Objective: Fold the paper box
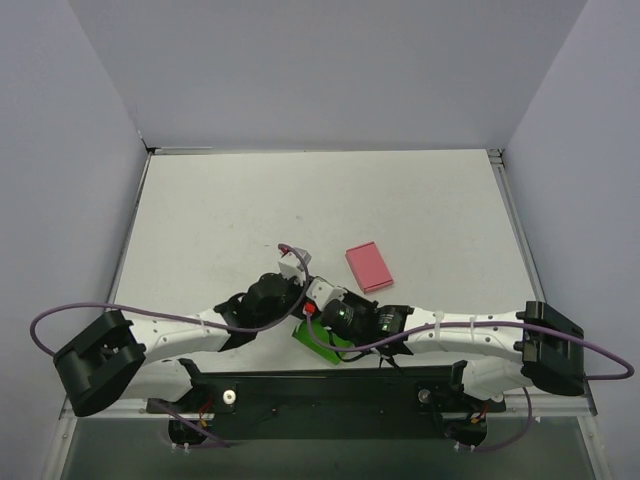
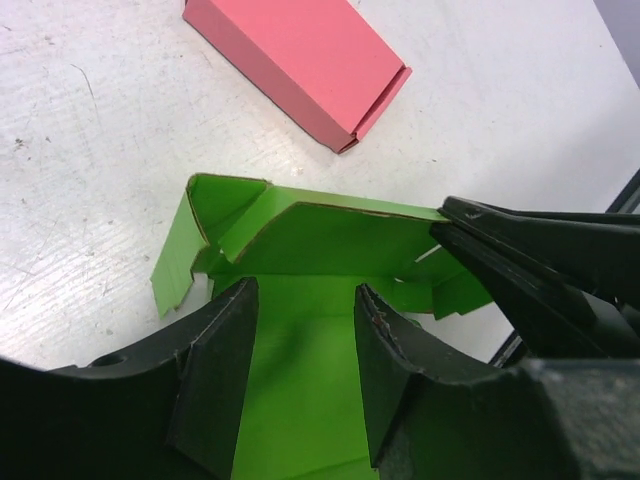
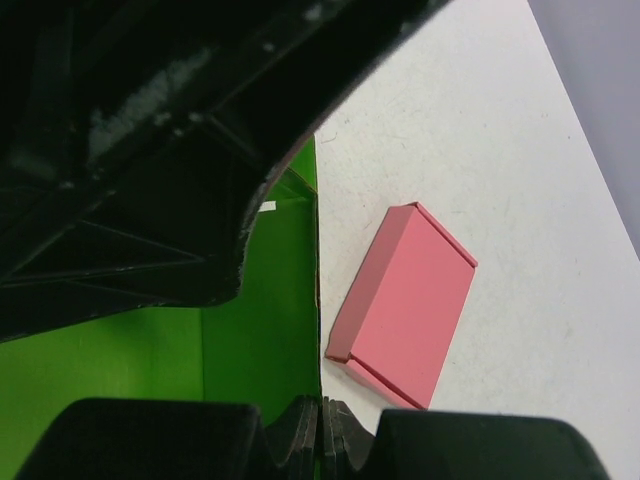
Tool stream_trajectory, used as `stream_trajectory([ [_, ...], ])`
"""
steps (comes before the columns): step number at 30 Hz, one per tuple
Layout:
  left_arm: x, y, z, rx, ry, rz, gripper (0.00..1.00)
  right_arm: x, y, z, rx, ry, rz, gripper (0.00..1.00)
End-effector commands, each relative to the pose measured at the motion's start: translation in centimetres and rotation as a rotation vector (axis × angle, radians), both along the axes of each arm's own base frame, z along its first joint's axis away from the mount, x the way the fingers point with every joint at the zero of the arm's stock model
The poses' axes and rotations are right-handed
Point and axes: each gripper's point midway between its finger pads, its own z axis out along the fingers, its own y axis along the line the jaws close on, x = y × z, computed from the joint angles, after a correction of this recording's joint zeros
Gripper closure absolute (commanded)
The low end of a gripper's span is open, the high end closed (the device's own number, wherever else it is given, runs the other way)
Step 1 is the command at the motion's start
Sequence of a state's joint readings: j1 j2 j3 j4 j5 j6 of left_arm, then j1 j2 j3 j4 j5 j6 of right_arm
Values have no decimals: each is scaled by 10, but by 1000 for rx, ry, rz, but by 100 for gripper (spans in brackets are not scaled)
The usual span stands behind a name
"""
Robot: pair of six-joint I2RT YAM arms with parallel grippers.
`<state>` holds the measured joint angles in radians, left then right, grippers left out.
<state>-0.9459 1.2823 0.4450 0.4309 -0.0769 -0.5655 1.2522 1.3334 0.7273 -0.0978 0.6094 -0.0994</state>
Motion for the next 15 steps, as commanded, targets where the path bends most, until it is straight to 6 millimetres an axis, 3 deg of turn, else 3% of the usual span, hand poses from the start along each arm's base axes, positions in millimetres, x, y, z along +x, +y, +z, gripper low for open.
stream_trajectory([
  [1, -2, 5, 24, 2, -7, 22, 47, 4, -1, 15, 44, -59, -23, 100],
  [6, 8, 20, 49, -20, 14, 109, 46, 6, -3, 17, 44, -83, -33, 100],
  [10, 18, 18, 75, -89, 24, 144, 46, 7, -6, 17, 37, -99, -38, 100],
  [15, 31, 12, 84, -93, 24, 161, 43, 7, -5, 17, 43, -100, -39, 100],
])
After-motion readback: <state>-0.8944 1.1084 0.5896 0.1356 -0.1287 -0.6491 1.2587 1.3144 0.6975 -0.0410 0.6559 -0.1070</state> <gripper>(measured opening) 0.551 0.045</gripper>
